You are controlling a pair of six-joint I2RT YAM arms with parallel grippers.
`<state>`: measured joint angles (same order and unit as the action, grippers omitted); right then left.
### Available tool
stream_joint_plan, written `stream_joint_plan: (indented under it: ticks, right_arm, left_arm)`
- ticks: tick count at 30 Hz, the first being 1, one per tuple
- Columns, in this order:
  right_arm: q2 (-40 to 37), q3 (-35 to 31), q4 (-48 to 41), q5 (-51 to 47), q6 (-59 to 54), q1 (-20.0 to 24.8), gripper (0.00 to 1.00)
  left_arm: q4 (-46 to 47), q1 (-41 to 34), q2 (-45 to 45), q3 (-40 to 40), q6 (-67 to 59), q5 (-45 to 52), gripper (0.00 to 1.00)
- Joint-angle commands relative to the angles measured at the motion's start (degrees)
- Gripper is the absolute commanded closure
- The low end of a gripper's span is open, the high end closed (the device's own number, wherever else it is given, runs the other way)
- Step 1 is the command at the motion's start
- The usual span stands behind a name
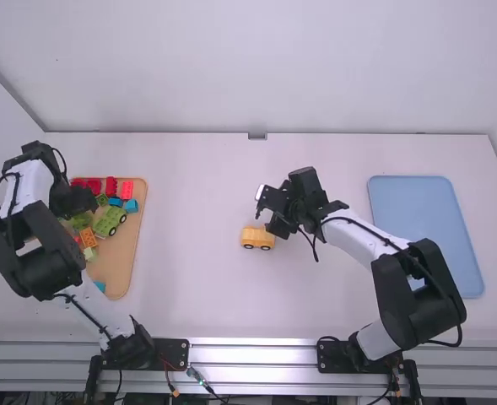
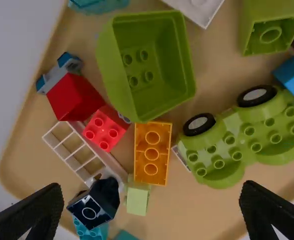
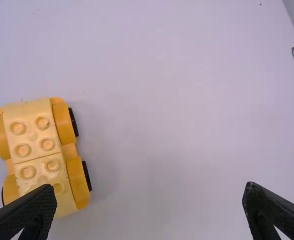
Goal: Assemble lego blocks to make yellow taxi
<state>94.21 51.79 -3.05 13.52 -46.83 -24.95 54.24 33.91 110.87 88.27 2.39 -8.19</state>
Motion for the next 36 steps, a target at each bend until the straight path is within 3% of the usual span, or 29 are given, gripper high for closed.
stream_joint_plan:
  ticks: [1, 10, 13, 36]
  right_arm:
    - [-0.92, 0.85, 0.17, -0.09, 0.31, -0.13, 0.01]
    - [-0.92, 0.85, 1.03, -0.11, 0.33, -0.11, 0.01]
    - [-0.92, 0.85, 1.11, -0.07, 0.35, -0.11, 0.01]
    - [-0.92, 0.85, 1.31, 0.13, 0.35, -0.09, 0.01]
  left_arm:
    - [-1.36, -0.15, -0.07, -3.48, -0.94, -0.26, 0.18]
    - [-6.64, 2.08, -0.07, -9.81, -1.66, 3.17, 0.18]
    - [-7.69, 4.46, -0.09, -11.82, -5.99, 10.08, 0.23]
    - [-17.75, 5.57, -0.09, -19.45, -6.75, 10.32, 0.55]
